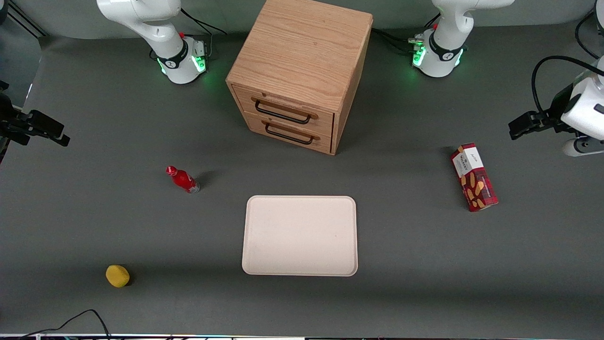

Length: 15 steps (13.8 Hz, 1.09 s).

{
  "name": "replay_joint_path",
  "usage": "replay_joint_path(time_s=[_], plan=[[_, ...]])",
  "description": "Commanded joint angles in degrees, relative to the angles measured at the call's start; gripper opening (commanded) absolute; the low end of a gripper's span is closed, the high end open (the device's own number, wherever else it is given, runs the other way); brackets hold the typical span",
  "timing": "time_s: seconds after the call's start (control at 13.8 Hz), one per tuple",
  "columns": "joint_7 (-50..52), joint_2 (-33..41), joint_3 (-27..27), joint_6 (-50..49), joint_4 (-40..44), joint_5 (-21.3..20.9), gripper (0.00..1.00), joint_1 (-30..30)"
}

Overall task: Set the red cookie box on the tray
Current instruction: 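Move the open left gripper down over the red plaid shortbread box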

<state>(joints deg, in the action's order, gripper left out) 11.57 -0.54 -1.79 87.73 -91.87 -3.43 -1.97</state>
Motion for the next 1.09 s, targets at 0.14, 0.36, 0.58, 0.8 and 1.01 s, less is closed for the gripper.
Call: replay_joint_path(time_s=[0.14, 0.36, 0.58, 0.8, 1.01], plan=[[-0.5, -0.9, 1.1, -2.1, 2.3, -0.3, 1.0, -1.6], [-0.8, -0.9, 1.1, -2.3, 2.0, -0.2, 1.0, -1.4], [-3.7, -1.0, 1.3, -2.2, 0.0, -0.2, 1.0, -1.2], [-4.0, -1.0, 1.7, 2.0, -4.8, -0.3, 1.0, -0.8], [-4.3, -1.0, 1.7, 9.8, -11.1, -0.3, 1.0, 1.1]])
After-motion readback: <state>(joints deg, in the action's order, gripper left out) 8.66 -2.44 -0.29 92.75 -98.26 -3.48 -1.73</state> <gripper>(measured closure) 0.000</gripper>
